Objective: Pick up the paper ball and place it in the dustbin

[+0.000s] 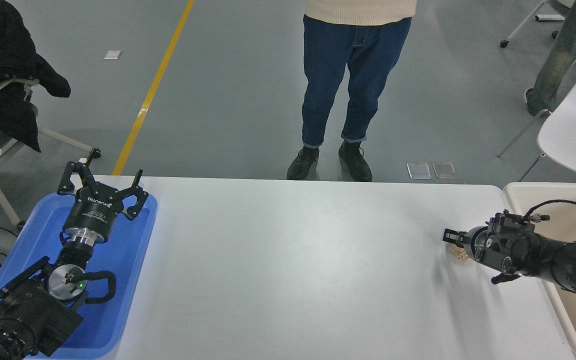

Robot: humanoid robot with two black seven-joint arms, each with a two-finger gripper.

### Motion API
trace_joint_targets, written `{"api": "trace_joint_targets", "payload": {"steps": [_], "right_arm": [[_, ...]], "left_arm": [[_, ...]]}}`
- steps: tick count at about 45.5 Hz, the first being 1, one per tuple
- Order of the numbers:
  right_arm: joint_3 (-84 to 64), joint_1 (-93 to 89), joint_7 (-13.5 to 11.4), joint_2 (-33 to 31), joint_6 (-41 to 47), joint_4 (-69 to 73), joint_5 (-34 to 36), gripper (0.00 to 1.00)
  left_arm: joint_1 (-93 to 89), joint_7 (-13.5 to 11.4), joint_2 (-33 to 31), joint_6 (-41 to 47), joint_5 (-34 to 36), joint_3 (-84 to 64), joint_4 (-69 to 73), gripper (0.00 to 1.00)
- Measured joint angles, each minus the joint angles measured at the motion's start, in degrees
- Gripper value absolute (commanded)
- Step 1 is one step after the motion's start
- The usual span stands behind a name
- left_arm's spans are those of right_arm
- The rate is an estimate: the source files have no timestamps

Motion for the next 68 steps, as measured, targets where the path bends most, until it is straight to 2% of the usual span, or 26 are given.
{"api": "trace_joint_targets", "payload": {"steps": [3,5,7,8,29,45,55,59,68], "right_arm": [[1.0,-0.1,0.0,-0.1,0.1,0.2,0.2,0.24],[1.7,-0.2,0.0,-0.2,0.2,0.2,0.2,0.15],[2.7,-0.2,0.0,-0.2,0.3,0.4,0.3,0.02],[3.1,-0.2,0.0,-0.2,0.3,0.4,0.3,0.0],[5.3,4.7,0.0,-4.7,1.0,12.2,1.4,0.0],[-7.9,23.6,0.3,-8.7,2.7,34.2,1.0,0.0],[-12.5,32.9,0.3,-9.3,4.0,47.1,-3.4,0.0],[-13.8,36.6,0.4,-9.4,7.4,50.5,-4.6,0.0],[-15.5,45.3,0.5,-9.9,23.2,54.7,-5.8,0.0]], "left_arm": [[0.0,0.0,0.0,0.0,0.0,0.0,0.0,1.0],[0.0,0.0,0.0,0.0,0.0,0.0,0.0,1.0],[0.0,0.0,0.0,0.0,0.0,0.0,0.0,1.0],[0.0,0.0,0.0,0.0,0.0,0.0,0.0,1.0],[0.0,0.0,0.0,0.0,0.0,0.0,0.0,1.0],[0.0,0.0,0.0,0.0,0.1,0.0,0.0,1.0],[0.0,0.1,0.0,0.0,0.1,0.0,0.0,1.0],[0.0,0.0,0.0,0.0,0.1,0.0,0.0,1.0],[0.0,0.0,0.0,0.0,0.1,0.0,0.0,1.0]]}}
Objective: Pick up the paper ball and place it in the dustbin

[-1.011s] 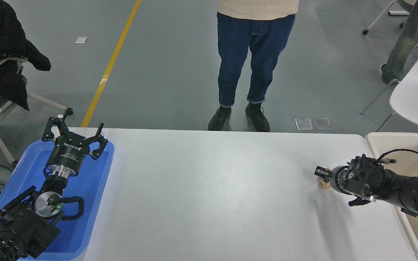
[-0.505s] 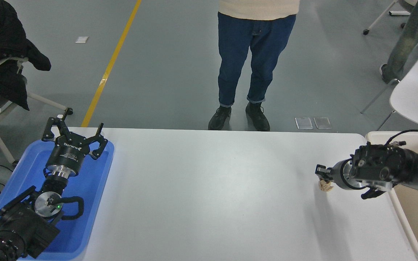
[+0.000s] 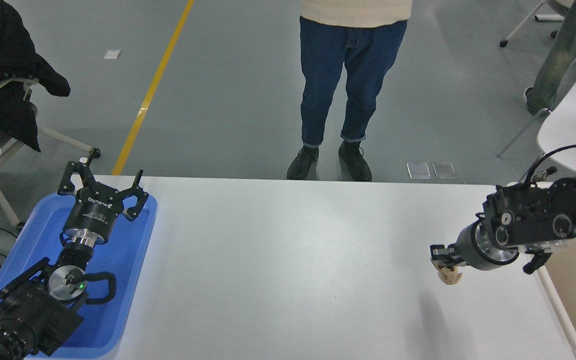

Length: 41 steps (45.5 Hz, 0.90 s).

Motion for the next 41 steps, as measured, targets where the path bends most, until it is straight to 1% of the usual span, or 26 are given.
{"api": "trace_joint_targets", "payload": {"steps": [3,4,14,26,41], "right_arm": [[-0.3,3.0,0.1,-0.6,5.3,0.7,-0.2,0.0],[-0.5,5.1,0.1,-1.1,8.4,1.1,-0.2,0.0],[-1.0,14.3,0.1,-3.0,16.6,2.0,1.0,0.0],[-1.8,23.2,0.1,-5.9,20.2,2.4,2.1,0.0],[-7.3,31.5,0.1,-8.2,21.3,2.4,7.9,0.0]], "left_arm": [[0.0,0.0,0.0,0.0,0.0,0.0,0.0,1.0],[0.0,0.0,0.0,0.0,0.0,0.0,0.0,1.0],[0.0,0.0,0.0,0.0,0.0,0.0,0.0,1.0],[0.0,0.0,0.0,0.0,0.0,0.0,0.0,1.0],[0.0,0.0,0.0,0.0,0.0,0.0,0.0,1.0]]}}
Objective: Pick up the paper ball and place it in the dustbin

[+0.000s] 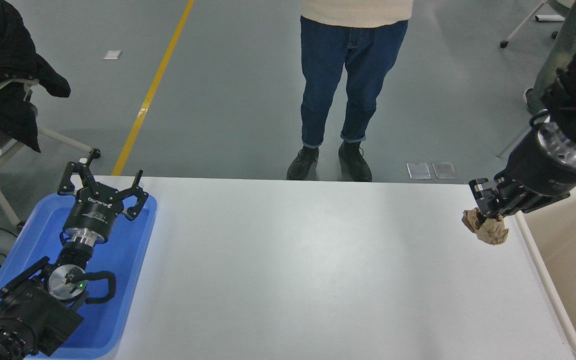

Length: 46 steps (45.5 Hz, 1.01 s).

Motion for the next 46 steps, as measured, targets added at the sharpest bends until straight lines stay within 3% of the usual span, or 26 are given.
{"api": "trace_joint_targets", "payload": {"steps": [21,37,46], "right_arm": [[-6.5,3.6,-0.1,-2.1,0.3,-0.7,5.1,0.0],[-12.9,2.2,-0.2,-11.4,0.3,-9.1,2.3,0.0],[-11.9,-8.9,-0.1,-16.1,0.3,-19.1,0.6,0.0]], "left_arm": [[0.0,0.0,0.0,0.0,0.0,0.0,0.0,1.0],[0.0,0.0,0.0,0.0,0.0,0.0,0.0,1.0],[0.0,0.0,0.0,0.0,0.0,0.0,0.0,1.0]]}}
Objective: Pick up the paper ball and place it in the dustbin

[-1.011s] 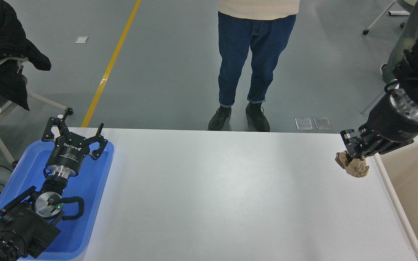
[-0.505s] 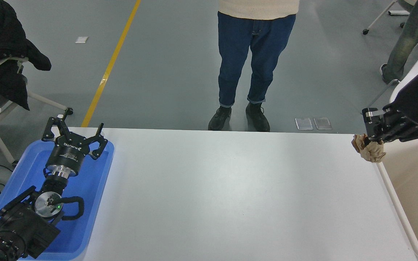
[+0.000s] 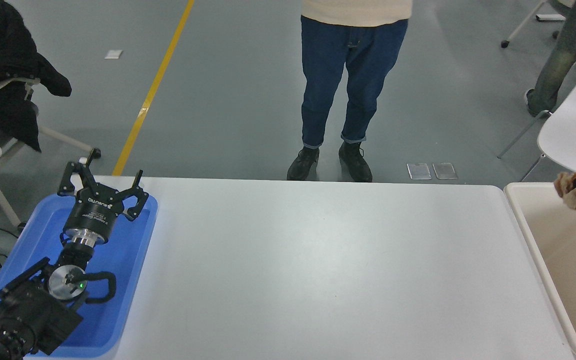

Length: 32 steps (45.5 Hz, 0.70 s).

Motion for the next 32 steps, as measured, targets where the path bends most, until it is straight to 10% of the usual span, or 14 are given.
{"api": "trace_joint_targets", "payload": {"steps": [32], "right_arm": [[43.0,-65.8,0.2,6.2,-9.8,-51.9,-1.0,0.0]], "left_arm": [[0.0,0.0,0.0,0.0,-0.1,0.0,0.0,1.0]]}}
